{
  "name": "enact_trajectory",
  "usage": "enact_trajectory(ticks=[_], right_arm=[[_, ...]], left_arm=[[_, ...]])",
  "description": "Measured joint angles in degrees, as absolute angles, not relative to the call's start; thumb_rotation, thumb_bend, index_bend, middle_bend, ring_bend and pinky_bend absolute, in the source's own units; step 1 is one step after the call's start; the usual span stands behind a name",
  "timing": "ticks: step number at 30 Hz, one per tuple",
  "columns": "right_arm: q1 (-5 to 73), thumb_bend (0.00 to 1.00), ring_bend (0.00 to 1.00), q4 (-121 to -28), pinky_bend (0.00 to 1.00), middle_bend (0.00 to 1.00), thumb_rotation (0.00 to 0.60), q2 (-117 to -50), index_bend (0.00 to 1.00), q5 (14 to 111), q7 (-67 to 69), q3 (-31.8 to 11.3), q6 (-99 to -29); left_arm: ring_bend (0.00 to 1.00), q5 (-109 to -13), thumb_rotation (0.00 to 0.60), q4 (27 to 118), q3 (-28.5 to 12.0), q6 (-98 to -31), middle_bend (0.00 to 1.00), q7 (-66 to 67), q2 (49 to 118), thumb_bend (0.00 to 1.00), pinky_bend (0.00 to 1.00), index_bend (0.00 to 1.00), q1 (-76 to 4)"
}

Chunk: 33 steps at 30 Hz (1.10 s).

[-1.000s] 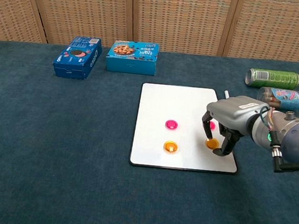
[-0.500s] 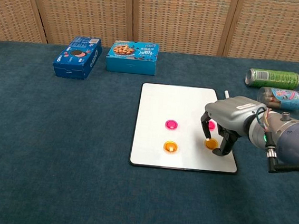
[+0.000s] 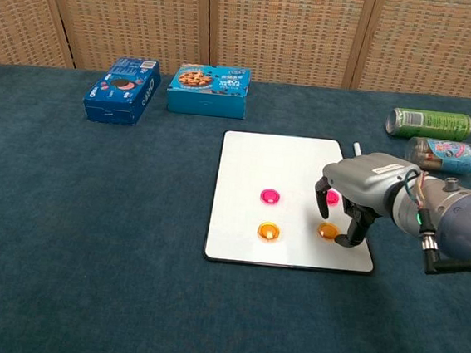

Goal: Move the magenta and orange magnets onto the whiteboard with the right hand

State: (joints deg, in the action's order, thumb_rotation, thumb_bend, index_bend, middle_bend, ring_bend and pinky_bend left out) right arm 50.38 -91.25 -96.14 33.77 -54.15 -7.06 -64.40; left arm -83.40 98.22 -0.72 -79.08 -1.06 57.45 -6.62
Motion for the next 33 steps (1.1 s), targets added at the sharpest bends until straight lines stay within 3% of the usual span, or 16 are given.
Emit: enact_trajectory(ticks=[8,13,15,18,19,21,23,24,27,29,33], right_arm=[[50.1,0.34,0.90,-93.7,1.00,0.97,0.600,-94.7,0.40,35.2,-53.6,-7.1,-65.6],[48.2,0.34,0.90,-98.9,1.00,0.93,0.600,-90.0,0.40,40.6,-50.6,-6.7,-68.2],[46.5,0.34,0.87,-100.9,1.00,0.87,0.600,-87.4,0.40,44.4,-47.9,-6.3,-69.8],[43.4,0.33,0.69,-103.0,0.97,0.66,0.600,-83.1,0.40,51.2,-41.8,-5.2,-72.6],[42.2,0.32,0.58,-103.3,0.89,0.56,0.600,-81.8,0.40,53.4,-39.5,-4.7,-73.5],[39.3,0.30,0.30,-103.8,0.59,0.36,0.600,-78.7,0.38,58.5,-33.5,-3.5,-75.9],[36.3,0.26,0.11,-103.5,0.35,0.21,0.600,-76.1,0.33,62.7,-27.8,-2.2,-78.4],[34.1,0.21,0.06,-103.0,0.28,0.16,0.600,-74.5,0.30,65.2,-24.0,-1.3,-80.4],[28.0,0.08,0.00,-100.6,0.17,0.03,0.600,-71.4,0.22,70.1,-14.6,0.7,-85.8],[23.8,0.02,0.00,-99.0,0.12,0.00,0.600,-70.1,0.17,72.2,-9.4,1.9,-89.5],[15.4,0.00,0.00,-96.2,0.06,0.00,0.600,-68.3,0.10,78.0,-3.4,3.9,-97.3]], left_arm=[[0.00,-83.3,0.600,98.1,-0.8,-79.2,0.00,-1.5,57.3,0.00,0.00,0.00,-6.6],[0.00,-83.7,0.600,98.0,-0.7,-79.5,0.00,-1.9,57.2,0.00,0.00,0.00,-6.4],[0.00,-84.0,0.600,98.0,-0.6,-79.8,0.00,-2.1,57.2,0.00,0.00,0.00,-6.3],[0.00,-84.7,0.600,98.0,-0.4,-80.6,0.00,-2.4,57.1,0.00,0.00,0.00,-6.0],[0.00,-85.1,0.600,98.0,-0.4,-80.9,0.00,-2.5,57.1,0.00,0.00,0.00,-5.8],[0.00,-85.7,0.600,98.0,-0.2,-81.5,0.00,-2.5,57.2,0.00,0.00,0.00,-5.6],[0.00,-86.3,0.600,98.1,0.0,-82.0,0.00,-2.3,57.3,0.00,0.00,0.00,-5.4],[0.00,-86.6,0.600,98.2,0.1,-82.2,0.00,-2.2,57.3,0.00,0.00,0.00,-5.3],[0.00,-87.3,0.600,98.6,0.4,-83.0,0.00,-1.9,57.6,0.00,0.00,0.00,-4.9],[0.00,-87.6,0.600,99.1,0.3,-84.2,0.00,-1.4,57.9,0.00,0.00,0.00,-4.5],[0.00,-87.1,0.600,100.2,-0.5,-86.7,0.00,1.1,58.9,0.00,0.00,0.00,-3.7]])
